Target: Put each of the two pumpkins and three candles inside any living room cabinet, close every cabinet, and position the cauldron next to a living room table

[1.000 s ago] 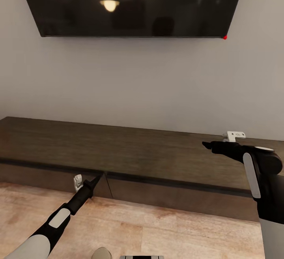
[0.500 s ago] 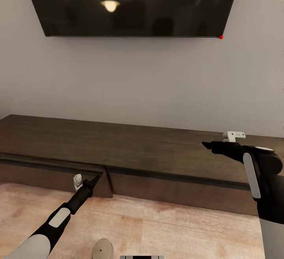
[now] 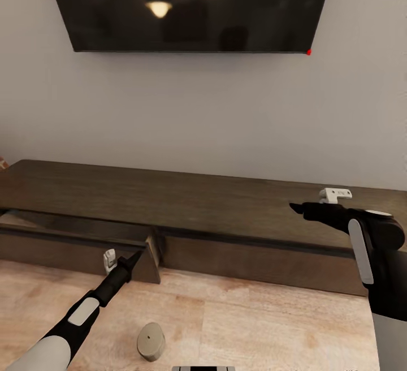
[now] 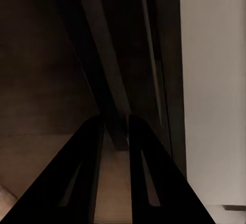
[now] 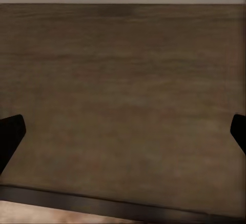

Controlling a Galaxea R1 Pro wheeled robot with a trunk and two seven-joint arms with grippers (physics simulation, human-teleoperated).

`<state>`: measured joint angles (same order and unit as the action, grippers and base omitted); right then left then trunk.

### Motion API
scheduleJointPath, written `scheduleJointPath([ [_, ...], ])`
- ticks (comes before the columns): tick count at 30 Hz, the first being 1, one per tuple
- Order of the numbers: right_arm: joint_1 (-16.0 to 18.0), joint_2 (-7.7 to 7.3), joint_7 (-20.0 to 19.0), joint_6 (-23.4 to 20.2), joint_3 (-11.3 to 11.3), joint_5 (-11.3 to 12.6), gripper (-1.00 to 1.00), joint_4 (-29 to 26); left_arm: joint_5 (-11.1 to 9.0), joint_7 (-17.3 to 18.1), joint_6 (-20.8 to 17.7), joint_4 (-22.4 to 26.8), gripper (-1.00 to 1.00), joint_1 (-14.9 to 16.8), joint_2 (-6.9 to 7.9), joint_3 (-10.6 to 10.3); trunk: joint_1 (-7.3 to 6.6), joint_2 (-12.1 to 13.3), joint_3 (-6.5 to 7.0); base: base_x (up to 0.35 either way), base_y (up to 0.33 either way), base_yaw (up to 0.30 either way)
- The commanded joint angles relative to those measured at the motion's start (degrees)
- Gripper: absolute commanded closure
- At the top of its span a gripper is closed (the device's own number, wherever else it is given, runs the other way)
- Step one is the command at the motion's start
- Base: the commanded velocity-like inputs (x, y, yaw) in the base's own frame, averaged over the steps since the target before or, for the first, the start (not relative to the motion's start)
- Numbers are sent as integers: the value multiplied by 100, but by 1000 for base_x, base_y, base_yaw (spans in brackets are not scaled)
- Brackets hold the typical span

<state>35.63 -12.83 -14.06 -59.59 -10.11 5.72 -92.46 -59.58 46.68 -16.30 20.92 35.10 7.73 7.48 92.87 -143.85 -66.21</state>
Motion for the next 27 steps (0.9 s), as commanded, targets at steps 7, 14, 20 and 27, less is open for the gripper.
scheduleJointPath([
  [7, 3, 0, 0, 0, 1, -1, -100, 0, 43, 181, -27, 8, 100, -3, -37, -106, -1, -1, 1, -75, 6, 0],
  [14, -3, 0, 0, 0, 1, -1, -100, 0, 43, 183, -18, 8, 100, -2, -39, -106, -1, -1, 1, -153, 39, 0],
  [20, 0, 0, 0, 0, 1, -1, -100, 0, 43, 185, -14, 8, 100, -3, -35, -106, -1, -1, 1, -19, 5, 0],
  [27, 0, 0, 0, 0, 0, -1, -100, 0, 43, 184, -18, 8, 100, -3, -39, -106, -1, -1, 1, -142, 0, 0],
])
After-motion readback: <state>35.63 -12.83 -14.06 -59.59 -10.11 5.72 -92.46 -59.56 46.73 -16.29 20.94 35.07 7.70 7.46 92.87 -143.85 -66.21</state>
